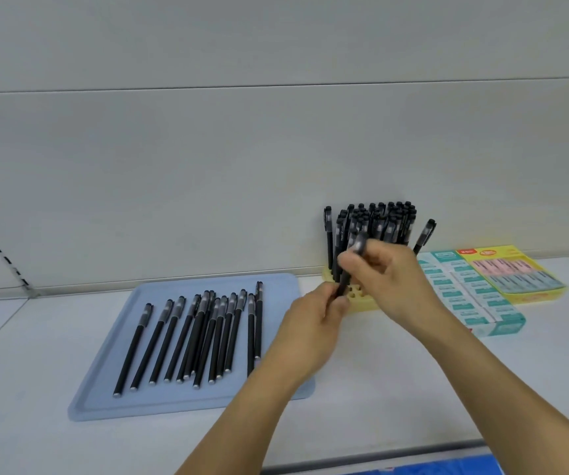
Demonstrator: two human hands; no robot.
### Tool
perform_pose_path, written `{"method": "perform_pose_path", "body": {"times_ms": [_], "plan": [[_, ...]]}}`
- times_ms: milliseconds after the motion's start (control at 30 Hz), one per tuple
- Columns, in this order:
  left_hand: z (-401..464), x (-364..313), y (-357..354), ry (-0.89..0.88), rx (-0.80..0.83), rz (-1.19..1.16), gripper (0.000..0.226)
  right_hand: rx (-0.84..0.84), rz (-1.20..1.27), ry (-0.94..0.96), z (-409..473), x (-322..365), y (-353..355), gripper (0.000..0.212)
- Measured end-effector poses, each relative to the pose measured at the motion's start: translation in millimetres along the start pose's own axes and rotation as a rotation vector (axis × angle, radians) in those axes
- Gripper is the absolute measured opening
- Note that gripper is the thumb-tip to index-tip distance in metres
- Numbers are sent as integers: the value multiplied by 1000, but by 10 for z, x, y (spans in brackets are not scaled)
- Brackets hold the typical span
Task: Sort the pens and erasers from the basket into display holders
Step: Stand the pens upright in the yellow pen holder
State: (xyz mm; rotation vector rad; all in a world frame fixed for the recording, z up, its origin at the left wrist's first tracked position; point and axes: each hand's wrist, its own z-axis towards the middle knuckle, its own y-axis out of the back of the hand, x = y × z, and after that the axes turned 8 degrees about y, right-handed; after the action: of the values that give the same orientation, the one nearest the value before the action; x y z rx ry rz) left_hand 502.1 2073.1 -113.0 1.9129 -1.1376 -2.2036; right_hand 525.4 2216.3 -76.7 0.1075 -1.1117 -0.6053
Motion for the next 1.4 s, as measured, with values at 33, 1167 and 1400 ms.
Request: {"method": "perform_pose_path", "body": {"times_ms": [33, 1167, 1400], "plan": [[15, 45, -3, -26, -30, 203, 30, -81, -60, -8, 28, -33, 69, 17], [-493, 765, 1122, 504, -397, 805, 55, 474, -778, 10, -151, -34, -1207, 48], [-278, 675, 1169, 585, -238, 636, 36, 538, -597, -328, 101, -21, -1294, 46]]}}
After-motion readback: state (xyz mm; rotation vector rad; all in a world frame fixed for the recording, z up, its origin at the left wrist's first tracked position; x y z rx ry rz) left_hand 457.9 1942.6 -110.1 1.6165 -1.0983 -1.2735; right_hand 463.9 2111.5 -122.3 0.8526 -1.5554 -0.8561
